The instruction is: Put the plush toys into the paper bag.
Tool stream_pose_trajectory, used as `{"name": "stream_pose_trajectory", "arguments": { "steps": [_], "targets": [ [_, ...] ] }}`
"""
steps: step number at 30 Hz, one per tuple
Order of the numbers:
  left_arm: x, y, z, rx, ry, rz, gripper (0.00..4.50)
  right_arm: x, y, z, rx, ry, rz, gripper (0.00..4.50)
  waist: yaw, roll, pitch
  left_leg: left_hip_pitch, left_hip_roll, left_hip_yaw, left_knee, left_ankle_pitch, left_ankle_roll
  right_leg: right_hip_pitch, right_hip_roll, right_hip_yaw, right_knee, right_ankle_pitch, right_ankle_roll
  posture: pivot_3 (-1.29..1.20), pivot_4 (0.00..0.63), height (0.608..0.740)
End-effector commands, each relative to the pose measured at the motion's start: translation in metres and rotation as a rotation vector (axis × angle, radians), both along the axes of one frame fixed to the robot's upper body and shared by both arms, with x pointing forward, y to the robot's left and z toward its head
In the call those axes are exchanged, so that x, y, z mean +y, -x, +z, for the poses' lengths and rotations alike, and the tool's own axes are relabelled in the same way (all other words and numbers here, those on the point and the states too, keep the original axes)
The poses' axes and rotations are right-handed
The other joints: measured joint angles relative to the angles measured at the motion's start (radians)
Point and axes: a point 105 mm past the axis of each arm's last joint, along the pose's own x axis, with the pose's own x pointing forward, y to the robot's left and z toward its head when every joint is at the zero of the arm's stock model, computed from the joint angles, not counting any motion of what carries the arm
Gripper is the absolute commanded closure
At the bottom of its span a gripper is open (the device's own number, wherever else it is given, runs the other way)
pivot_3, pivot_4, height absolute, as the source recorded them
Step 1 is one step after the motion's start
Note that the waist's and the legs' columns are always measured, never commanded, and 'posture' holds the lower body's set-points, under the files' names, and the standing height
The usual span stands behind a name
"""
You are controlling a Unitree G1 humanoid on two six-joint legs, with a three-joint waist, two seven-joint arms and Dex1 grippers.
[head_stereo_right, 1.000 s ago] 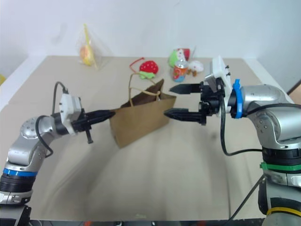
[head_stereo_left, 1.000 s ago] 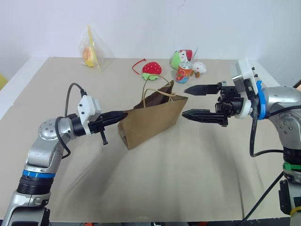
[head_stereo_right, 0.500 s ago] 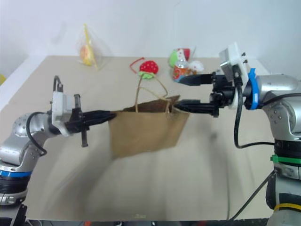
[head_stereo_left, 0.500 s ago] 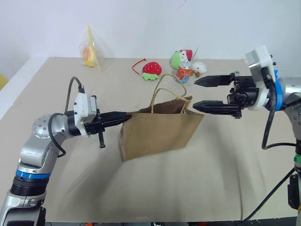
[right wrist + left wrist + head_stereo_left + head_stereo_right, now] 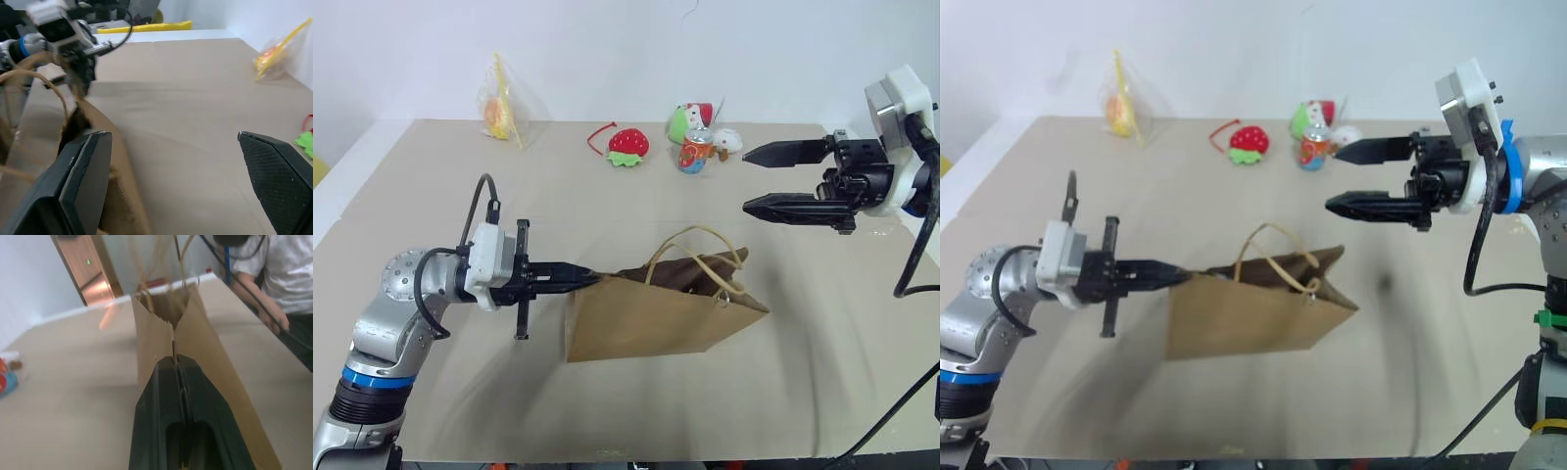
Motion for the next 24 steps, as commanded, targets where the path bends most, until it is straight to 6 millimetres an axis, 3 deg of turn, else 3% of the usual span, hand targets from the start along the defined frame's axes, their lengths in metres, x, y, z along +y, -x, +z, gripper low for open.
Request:
{"name": "stream_pose_trajectory", "arguments": {
  "steps": [1,3,6,7,13,16,20,22,24],
  "targets": [
    [0.01,-0.011,-0.018,-0.017,-0.079,0.017,4.5,0.0,0.011,0.008,-0.04,0.001,0.019,0.05,0.0,0.0,0.0,0.0,0.0,0.0,0.0,0.0,0.0,0.0,0.0,0.0,0.0,0.0,0.0,0.0,0.15,0.74],
    [0.013,-0.015,-0.023,-0.033,-0.104,0.02,4.5,0.0,0.01,0.004,-0.039,0.007,0.016,0.05,0.0,0.0,0.0,0.0,0.0,0.0,0.0,0.0,0.0,0.0,0.0,0.001,0.0,0.0,0.0,0.0,0.15,0.74],
    [0.015,-0.018,-0.018,-0.054,-0.106,0.019,3.71,-0.001,0.009,-0.001,-0.036,0.012,0.016,0.0,0.0,0.0,0.0,0.0,0.0,0.0,0.001,0.0,0.0,0.0,-0.001,0.001,0.0,0.0,0.001,0.0,0.15,0.74],
    [0.017,-0.019,-0.013,-0.065,-0.1,0.026,3.14,-0.001,0.009,-0.001,-0.036,0.009,0.015,0.0,0.0,0.0,0.0,0.0,-0.001,0.001,0.001,0.0,0.0,0.0,-0.002,0.001,0.0,0.001,0.001,0.0,0.15,0.74],
    [0.021,-0.012,0.026,-0.096,-0.043,0.07,1.42,-0.009,0.003,-0.003,-0.048,-0.002,-0.02,0.0,0.0,0.001,0.0,-0.001,0.0,0.0,0.001,0.0,0.0,0.0,-0.001,0.001,0.0,0.0,0.001,0.0,0.15,0.74],
    [0.016,-0.005,0.051,-0.059,0.032,0.108,0.06,-0.017,-0.003,-0.005,-0.05,-0.011,-0.06,0.0,-0.001,0.001,0.0,0.0,0.001,0.0,0.0,0.0,0.0,-0.001,-0.002,0.001,0.0,0.0,0.001,0.0,0.15,0.74],
    [0.019,-0.005,0.068,0.008,0.097,0.2,0.06,-0.027,-0.012,-0.005,-0.061,-0.028,-0.111,0.0,-0.001,0.001,0.0,-0.001,0.001,0.0,0.0,0.0,0.0,-0.001,-0.002,0.001,0.0,0.0,0.001,0.0,0.15,0.74],
    [0.028,-0.016,0.068,0.038,0.106,0.294,0.06,-0.031,-0.017,-0.007,-0.064,-0.037,-0.133,0.0,-0.001,0.001,0.0,0.0,0.001,0.0,0.001,0.0,0.0,0.0,-0.002,0.001,0.0,0.0,0.001,0.0,0.15,0.74],
    [0.048,-0.041,0.06,0.043,0.093,0.461,0.06,-0.037,-0.026,-0.015,-0.083,-0.036,-0.168,0.0,-0.001,0.001,0.0,0.001,0.0,0.0,0.001,0.0,0.0,0.0,0.0,0.001,0.0,0.0,0.001,0.0,0.15,0.74]
  ]
}}
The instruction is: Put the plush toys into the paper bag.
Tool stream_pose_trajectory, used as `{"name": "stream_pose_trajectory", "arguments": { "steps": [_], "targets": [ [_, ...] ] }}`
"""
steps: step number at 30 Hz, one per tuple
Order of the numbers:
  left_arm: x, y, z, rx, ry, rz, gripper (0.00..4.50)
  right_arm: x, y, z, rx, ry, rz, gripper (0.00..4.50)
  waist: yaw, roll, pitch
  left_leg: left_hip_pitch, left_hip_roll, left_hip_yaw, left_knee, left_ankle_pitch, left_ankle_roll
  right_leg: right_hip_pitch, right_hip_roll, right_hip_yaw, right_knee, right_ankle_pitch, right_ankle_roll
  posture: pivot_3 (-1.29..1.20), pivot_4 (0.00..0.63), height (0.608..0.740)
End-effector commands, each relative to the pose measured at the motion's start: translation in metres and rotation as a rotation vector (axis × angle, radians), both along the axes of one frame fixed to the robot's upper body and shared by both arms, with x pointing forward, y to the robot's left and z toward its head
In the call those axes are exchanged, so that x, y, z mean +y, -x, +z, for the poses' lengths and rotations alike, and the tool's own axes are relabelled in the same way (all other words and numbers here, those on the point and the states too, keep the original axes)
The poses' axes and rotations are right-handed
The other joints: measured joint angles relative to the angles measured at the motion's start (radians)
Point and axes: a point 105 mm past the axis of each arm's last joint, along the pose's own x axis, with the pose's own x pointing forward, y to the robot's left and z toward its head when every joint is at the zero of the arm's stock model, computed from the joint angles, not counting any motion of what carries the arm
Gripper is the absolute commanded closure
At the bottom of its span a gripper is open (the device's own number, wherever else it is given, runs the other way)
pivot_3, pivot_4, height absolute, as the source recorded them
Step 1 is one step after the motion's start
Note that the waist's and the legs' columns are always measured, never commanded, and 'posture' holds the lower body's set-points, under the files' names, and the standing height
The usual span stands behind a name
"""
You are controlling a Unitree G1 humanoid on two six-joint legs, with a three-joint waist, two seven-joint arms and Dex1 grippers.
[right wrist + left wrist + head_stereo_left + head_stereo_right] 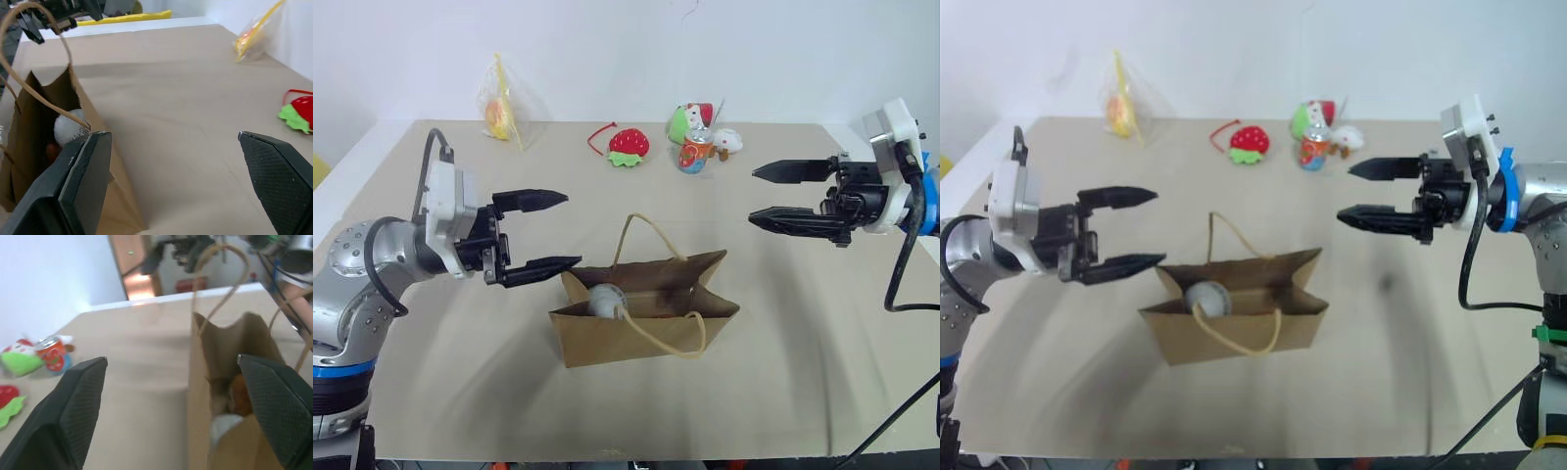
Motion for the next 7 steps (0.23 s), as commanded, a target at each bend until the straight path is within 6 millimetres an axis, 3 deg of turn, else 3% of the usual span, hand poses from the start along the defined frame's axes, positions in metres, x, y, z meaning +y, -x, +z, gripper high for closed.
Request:
{"name": "stream_pose_trajectory", "arguments": {
  "steps": [1,7],
  "targets": [
    [0.038,-0.041,-0.003,-0.012,-0.014,0.31,0.06,-0.014,-0.014,0.0,-0.09,-0.012,-0.074,0.0,0.0,0.0,0.0,0.0,0.0,0.0,0.0,0.0,0.0,0.0,0.0,0.0,0.0,0.0,0.0,0.0,0.15,0.74],
    [0.07,-0.084,-0.042,0.019,-0.046,0.548,0.06,-0.025,-0.034,-0.025,-0.111,-0.053,-0.173,0.0,0.0,0.0,0.0,0.003,0.0,0.002,-0.001,0.0,0.0,0.002,0.002,0.0,0.0,0.0,-0.001,0.0,0.15,0.74]
  ]
}}
